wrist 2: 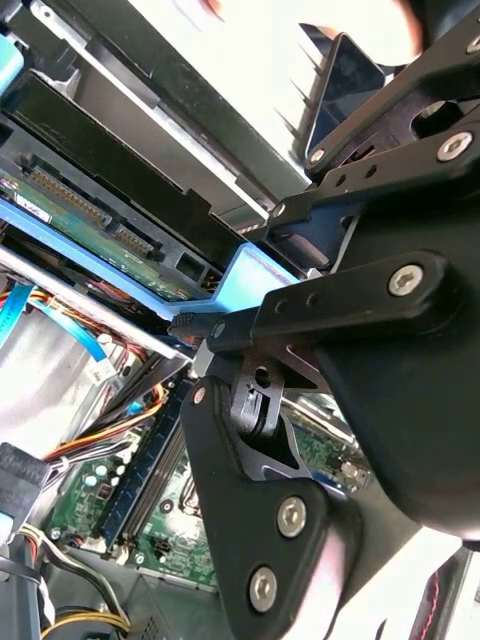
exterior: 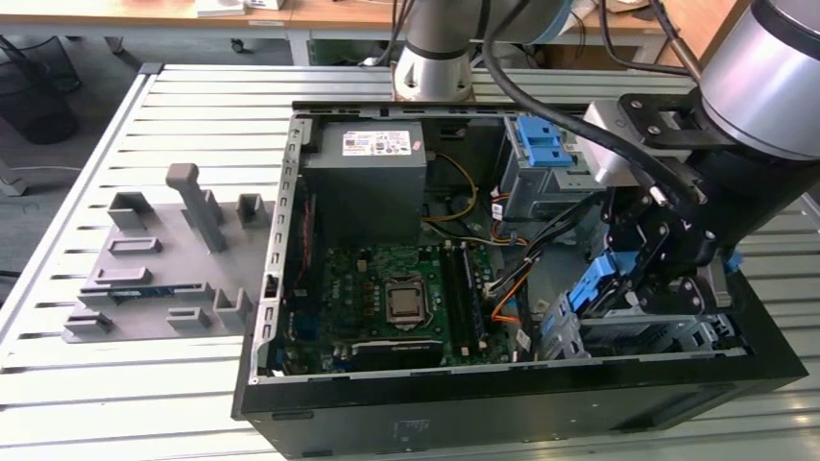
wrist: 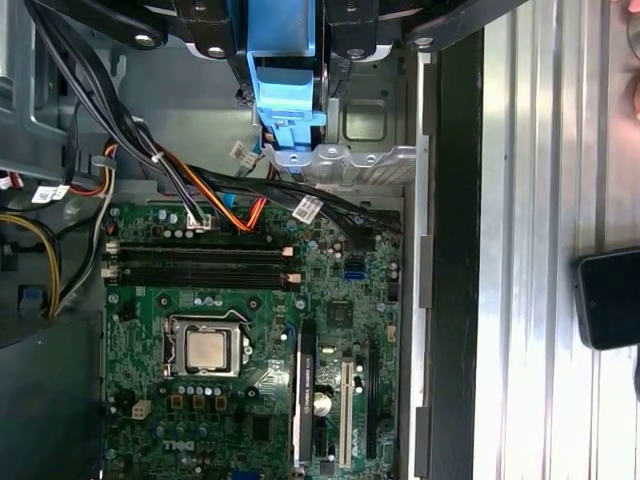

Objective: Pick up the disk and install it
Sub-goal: 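Insert the disk into the insertion slot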

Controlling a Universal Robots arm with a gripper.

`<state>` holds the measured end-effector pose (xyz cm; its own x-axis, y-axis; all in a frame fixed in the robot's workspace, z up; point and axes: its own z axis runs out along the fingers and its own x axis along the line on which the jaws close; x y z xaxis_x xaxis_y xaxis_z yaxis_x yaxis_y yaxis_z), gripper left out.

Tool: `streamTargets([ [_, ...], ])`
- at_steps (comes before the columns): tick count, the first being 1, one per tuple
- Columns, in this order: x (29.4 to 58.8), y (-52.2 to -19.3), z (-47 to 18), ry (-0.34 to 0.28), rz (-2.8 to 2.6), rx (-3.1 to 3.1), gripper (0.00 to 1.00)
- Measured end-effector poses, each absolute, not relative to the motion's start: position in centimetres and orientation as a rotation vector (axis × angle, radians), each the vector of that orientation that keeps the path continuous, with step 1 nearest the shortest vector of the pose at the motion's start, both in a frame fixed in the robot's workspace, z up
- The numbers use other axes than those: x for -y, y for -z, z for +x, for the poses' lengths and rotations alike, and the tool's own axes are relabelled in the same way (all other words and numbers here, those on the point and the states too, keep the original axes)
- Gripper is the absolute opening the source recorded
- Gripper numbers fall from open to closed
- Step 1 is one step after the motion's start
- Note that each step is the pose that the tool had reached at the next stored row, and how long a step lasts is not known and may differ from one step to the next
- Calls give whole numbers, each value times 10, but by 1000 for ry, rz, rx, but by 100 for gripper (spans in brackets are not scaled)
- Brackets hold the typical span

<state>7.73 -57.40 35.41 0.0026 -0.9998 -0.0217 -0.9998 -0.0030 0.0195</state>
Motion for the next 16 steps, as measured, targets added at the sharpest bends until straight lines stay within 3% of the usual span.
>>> streamTargets([
  [16,574,-344,77,-46,-2223,-2217,36],
])
